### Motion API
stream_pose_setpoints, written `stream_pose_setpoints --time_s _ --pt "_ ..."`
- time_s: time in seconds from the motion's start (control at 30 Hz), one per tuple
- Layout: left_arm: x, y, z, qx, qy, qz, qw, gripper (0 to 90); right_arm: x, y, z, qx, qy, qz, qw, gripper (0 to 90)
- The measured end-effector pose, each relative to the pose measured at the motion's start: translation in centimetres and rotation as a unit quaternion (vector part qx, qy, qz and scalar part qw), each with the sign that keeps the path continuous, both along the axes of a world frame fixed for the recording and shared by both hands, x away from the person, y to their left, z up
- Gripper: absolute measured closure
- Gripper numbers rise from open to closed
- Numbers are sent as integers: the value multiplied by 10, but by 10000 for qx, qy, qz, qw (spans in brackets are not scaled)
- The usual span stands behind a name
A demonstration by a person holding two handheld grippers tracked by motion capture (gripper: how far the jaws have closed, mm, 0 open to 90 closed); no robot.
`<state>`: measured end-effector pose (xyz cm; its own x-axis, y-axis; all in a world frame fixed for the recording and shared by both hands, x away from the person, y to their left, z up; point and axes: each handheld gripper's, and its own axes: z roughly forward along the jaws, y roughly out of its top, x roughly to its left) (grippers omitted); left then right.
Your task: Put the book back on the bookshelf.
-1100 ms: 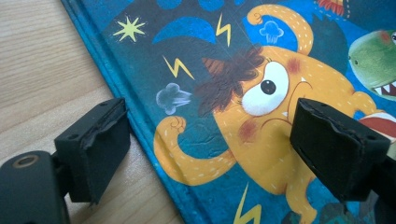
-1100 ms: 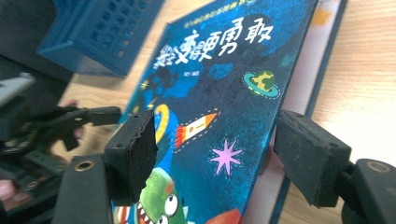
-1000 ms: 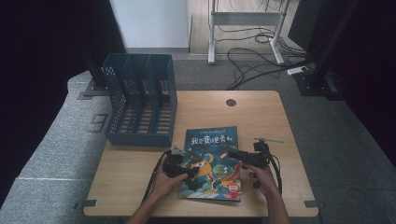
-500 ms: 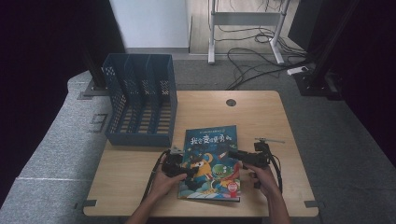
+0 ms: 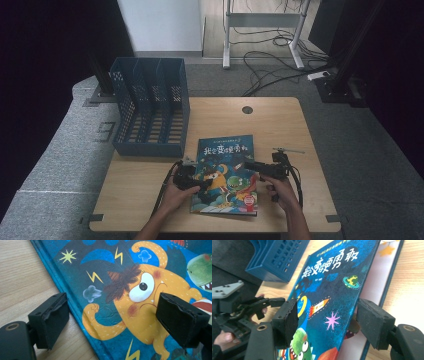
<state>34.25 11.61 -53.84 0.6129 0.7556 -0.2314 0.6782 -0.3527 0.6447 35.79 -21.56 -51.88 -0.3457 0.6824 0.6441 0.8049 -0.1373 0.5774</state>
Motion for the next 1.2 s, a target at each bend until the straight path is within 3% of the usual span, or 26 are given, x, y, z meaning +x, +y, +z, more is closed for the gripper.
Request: stream_pose_setpoints --time_s 0.17,0.23,0.43,0.6,0.7,0.93,1.0,1.03,1.2 --pt "-1 -1 -1 94 -46 1 9999 116 2 3 -5 -224 48 -52 9997 328" --pt "-1 -2 -1 147 -75 0 9999 116 4 7 -12 -449 145 -111 9988 324" --pt "-1 -1 -1 112 -64 -3 9999 118 7 10 -20 -615 272 -125 9977 322" --pt "-1 -1 -1 120 -67 -10 9999 125 8 11 -22 -722 257 -194 9969 320" --pt "-1 -1 -1 122 -61 -9 9999 129 9 17 -22 -973 169 -258 9948 316" --pt "-1 -1 0 144 -72 -4 9999 133 8 24 -20 -1220 119 -264 9921 290" --pt "-1 -1 0 139 -65 0 9999 132 9 23 -20 -1143 195 -279 9929 295" --pt "-1 -1 -1 132 -66 3 9999 132 9 19 -20 -953 298 -284 9946 298" --pt "-1 -1 0 144 -54 41 9999 128 10 15 -21 -777 448 -221 9957 297"
